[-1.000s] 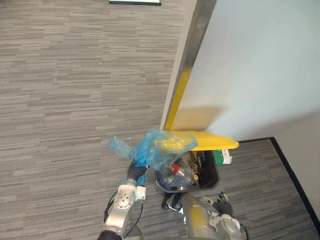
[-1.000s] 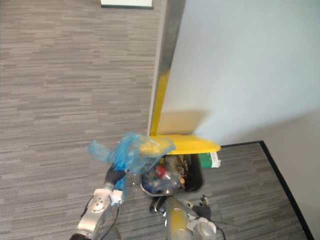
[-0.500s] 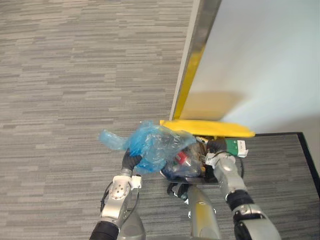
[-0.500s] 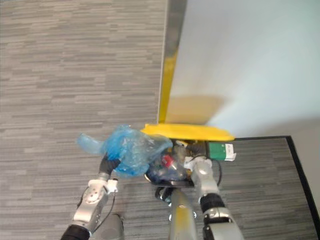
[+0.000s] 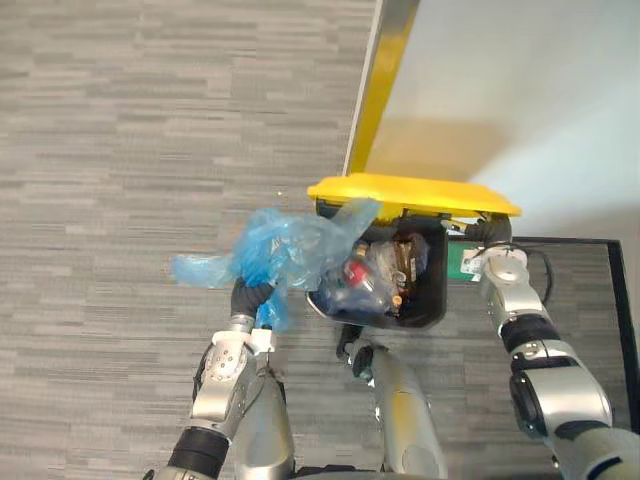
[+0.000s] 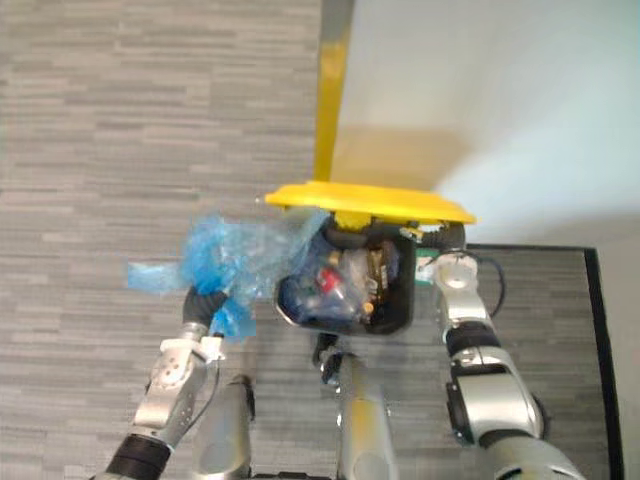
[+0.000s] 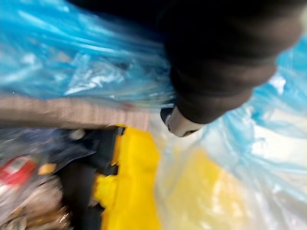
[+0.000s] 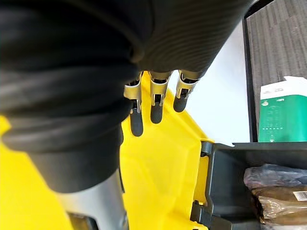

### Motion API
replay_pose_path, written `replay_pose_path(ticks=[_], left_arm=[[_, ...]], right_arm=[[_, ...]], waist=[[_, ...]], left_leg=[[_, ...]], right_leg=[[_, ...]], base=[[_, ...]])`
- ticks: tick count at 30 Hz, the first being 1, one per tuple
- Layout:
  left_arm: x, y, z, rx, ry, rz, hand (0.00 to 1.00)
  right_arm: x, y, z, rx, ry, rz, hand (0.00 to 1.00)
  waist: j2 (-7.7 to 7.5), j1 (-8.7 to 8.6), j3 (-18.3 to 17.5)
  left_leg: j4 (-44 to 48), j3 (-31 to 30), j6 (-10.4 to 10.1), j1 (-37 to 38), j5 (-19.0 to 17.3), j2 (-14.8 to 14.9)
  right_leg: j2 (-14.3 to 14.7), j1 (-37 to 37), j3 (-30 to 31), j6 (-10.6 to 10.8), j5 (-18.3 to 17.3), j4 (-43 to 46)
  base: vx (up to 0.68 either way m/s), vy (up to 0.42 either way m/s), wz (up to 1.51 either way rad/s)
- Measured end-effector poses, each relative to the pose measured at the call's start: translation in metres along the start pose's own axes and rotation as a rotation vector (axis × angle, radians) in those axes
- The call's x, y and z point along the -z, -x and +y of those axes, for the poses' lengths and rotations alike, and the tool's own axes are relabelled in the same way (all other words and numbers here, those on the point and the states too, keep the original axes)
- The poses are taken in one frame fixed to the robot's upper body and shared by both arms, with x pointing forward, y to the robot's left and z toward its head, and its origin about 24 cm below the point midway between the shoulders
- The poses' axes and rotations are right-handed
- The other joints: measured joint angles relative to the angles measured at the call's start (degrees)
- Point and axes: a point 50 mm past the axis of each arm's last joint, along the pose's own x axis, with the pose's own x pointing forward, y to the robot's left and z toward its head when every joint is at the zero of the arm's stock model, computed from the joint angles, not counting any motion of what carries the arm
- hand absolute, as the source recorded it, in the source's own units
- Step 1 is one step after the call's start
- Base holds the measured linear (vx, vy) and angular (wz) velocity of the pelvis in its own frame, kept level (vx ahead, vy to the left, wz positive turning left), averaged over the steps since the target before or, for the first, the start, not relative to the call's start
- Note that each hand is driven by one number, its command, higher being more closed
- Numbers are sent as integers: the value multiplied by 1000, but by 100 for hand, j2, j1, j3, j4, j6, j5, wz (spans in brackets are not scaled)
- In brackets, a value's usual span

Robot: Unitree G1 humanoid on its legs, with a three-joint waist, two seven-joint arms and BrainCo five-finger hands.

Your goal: Gather rubbish on tea table into small bin, then transfer packed bag to large trash can.

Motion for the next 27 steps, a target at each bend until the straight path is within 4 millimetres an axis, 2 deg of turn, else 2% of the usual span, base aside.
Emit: replay_pose_path(ticks=[5,10,19,21,27], left_arm=[[-8,-2,-12,58,6,-40,100],[-7,-1,-13,65,2,-38,100],[-9,-4,-24,114,3,-44,100],[-13,-9,-33,159,2,-62,100],[-31,-24,-68,308,-26,-140,100]], right_arm=[[-15,-10,-4,26,9,-8,0],[-29,-15,-3,22,10,-43,0],[-60,-22,0,17,-16,-118,0],[-69,-24,-4,18,16,-141,0],[-79,-26,0,-6,41,-168,0]], waist=[[8,-2,5],[17,6,12],[21,-16,178],[26,-18,265],[43,-119,299]], left_leg=[[-3,23,-84,-23,81,-44],[-4,87,-80,-21,103,-93],[-3,148,-135,-21,133,-154],[25,156,-118,-31,124,-158],[50,191,-129,-38,129,-163]], right_leg=[[36,189,3,-30,348,-424],[43,311,58,-53,596,-732],[-15,310,121,-9,673,-761],[-26,310,154,4,682,-766],[-27,306,180,16,699,-793]], base=[[-54,47,-2],[-38,56,-3],[-1,19,-2],[0,0,0],[0,5,-1]])
